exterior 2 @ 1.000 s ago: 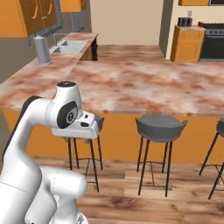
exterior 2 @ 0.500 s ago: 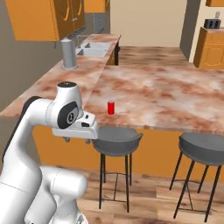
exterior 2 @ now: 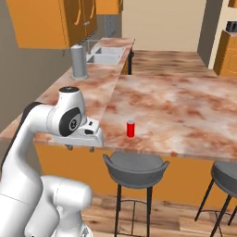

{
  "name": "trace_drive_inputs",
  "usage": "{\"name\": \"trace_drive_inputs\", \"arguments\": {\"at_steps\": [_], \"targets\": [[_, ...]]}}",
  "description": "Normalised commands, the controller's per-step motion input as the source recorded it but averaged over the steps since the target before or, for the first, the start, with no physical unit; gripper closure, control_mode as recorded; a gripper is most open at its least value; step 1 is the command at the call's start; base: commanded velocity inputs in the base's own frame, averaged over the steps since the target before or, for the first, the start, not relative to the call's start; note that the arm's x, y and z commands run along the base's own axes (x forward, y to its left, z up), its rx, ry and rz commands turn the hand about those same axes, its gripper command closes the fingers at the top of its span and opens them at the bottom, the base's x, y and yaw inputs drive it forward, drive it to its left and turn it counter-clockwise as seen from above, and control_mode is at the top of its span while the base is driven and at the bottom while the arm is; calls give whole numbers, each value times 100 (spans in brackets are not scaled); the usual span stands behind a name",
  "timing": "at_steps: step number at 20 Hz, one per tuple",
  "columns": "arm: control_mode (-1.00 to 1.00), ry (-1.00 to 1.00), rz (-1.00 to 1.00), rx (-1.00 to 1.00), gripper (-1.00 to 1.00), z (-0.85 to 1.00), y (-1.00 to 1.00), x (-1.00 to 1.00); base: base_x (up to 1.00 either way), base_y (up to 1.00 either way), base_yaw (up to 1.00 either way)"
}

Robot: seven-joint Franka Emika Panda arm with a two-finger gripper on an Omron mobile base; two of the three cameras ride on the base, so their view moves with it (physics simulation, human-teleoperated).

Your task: Four empty soda cans are scattered around the kitchen. Gather all the cans and cluster them next to the stove for recycling.

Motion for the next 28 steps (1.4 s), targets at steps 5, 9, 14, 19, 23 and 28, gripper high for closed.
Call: {"name": "trace_drive_inputs", "arguments": {"at_steps": [5, 9, 14, 19, 23, 28], "targets": [[100, 0, 0, 0, -100, 0, 0, 0, 69, 0, 0], [100, 0, 0, 0, -100, 0, 0, 0, 63, 0, 0], [100, 0, 0, 0, -100, 0, 0, 0, 59, 0, 0], [-100, 0, 0, 0, -100, 0, 0, 17, 48, 0, 0], [-100, 0, 0, 0, -100, 0, 0, 89, 0, 0, 0], [-100, 0, 0, 0, -100, 0, 0, 79, 0, 0, 0]]}}
